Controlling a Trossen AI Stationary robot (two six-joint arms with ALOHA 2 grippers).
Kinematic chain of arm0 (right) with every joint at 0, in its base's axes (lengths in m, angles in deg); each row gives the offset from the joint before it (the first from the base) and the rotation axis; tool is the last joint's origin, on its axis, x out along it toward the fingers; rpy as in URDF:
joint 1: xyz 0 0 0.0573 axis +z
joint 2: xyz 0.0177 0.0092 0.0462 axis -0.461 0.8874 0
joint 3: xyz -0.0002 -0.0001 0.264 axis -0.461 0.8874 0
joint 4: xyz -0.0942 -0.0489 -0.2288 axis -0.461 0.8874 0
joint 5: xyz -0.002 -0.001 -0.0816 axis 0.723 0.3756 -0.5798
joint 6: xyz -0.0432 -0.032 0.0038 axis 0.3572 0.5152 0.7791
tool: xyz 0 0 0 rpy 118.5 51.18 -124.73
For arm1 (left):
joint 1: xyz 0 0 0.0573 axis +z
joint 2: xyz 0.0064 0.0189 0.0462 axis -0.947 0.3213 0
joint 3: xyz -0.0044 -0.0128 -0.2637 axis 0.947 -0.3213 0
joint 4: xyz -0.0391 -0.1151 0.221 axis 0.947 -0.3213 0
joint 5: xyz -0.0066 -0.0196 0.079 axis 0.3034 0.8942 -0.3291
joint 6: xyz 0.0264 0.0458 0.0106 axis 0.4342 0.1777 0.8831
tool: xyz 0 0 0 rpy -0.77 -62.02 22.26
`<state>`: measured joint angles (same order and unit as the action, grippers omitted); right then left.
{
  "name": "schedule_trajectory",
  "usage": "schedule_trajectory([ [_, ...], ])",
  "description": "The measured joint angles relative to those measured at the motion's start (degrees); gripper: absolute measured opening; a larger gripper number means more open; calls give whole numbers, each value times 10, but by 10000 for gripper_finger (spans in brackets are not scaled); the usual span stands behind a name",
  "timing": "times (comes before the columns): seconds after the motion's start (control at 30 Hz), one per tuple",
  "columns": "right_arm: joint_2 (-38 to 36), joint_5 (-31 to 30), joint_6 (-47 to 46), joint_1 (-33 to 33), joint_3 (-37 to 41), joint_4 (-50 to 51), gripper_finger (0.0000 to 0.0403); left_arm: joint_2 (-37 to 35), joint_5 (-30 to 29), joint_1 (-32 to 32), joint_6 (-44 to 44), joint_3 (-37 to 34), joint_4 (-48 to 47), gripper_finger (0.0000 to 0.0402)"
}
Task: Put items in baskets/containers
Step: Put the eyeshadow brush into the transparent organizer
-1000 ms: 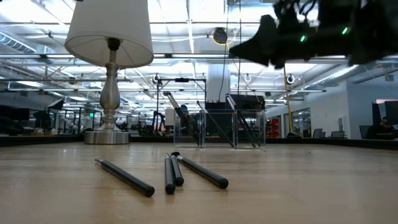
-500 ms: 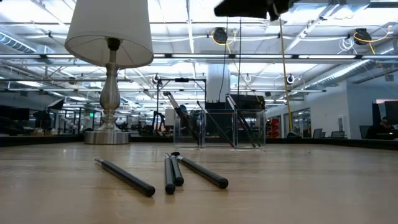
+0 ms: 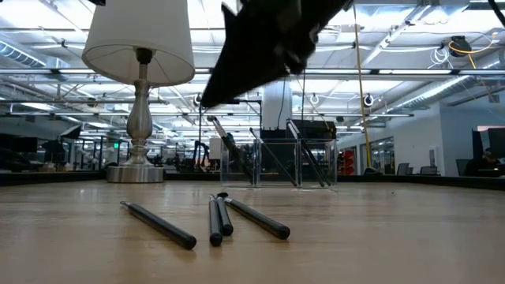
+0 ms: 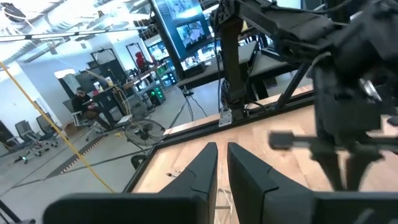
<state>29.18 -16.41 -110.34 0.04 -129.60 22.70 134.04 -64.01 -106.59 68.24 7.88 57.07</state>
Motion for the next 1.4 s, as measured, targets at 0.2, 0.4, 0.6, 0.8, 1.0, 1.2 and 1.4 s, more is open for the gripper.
schedule_trajectory([
  [0.2, 31, 41, -61, -8, -9, 33, 5, 0, 0, 0, 3, 0, 9, 47],
  [0.4, 29, 66, -119, -5, -1, 43, 44, 0, 0, 0, 7, 0, 15, 47],
  [0.6, 30, 67, -134, 5, 37, 6, 142, 0, 0, 0, 2, 0, 15, 47],
  [0.8, 30, 67, -144, 0, 45, 1, 208, 0, 0, 0, 0, 0, 14, 47],
  [1.0, 30, 67, -144, -1, 45, 3, 212, 0, 0, 0, -2, 0, 14, 47],
  [1.2, 30, 67, -143, -1, 45, 7, 198, 0, 0, 0, -2, 0, 14, 47],
  [1.4, 29, 67, -146, -2, 70, -15, 192, 0, 0, 0, -2, 0, 14, 47],
])
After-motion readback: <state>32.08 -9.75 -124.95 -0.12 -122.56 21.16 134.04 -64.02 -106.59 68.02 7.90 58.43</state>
